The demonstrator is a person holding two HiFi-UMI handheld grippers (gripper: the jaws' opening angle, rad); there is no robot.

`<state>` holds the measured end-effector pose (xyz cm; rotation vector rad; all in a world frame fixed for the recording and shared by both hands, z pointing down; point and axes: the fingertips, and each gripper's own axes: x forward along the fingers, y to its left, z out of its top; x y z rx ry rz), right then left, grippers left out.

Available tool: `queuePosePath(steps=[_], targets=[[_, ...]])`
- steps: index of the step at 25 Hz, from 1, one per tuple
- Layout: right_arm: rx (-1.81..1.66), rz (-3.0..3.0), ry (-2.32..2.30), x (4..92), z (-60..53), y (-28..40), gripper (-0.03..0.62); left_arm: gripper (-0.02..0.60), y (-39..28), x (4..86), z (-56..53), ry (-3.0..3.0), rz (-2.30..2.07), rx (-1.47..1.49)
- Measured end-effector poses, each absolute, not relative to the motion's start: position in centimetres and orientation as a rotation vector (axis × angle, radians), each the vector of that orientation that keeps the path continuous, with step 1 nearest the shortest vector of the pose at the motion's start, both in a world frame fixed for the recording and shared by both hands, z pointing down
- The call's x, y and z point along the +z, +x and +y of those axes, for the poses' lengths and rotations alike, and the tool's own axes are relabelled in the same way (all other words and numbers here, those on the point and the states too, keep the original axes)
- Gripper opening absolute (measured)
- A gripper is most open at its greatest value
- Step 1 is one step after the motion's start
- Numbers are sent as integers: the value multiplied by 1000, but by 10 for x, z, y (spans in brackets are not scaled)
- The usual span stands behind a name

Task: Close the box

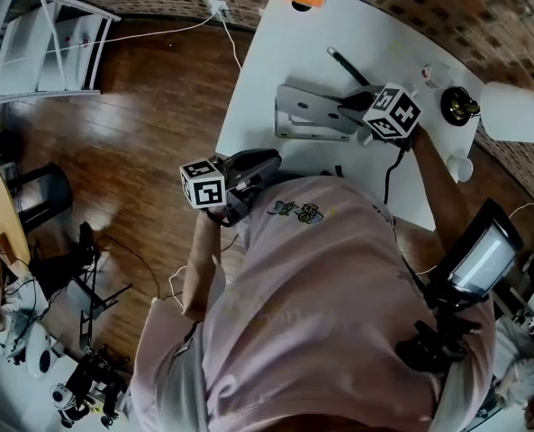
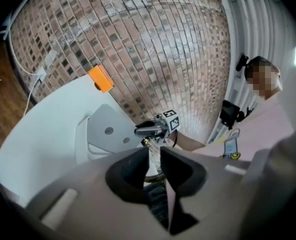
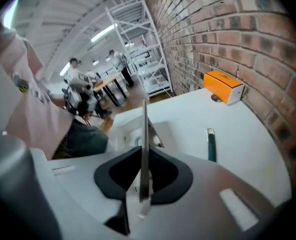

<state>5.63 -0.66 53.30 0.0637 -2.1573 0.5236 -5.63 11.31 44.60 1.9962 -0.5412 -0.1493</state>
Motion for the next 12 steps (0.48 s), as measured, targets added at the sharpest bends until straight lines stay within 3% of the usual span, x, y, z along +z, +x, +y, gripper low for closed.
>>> queuePosePath(steps=[10,11,12], targets=[[985,-2463,-163,423,13,25,49,78,-98,453,88,2022,-677,-263],[1045,-2482,-195,414,14,24,51,128,-102,452,81,2066,-691,-251],[1105,-2498,-230,408,16,23,49,239,-102,451,75,2126,-684,-227]])
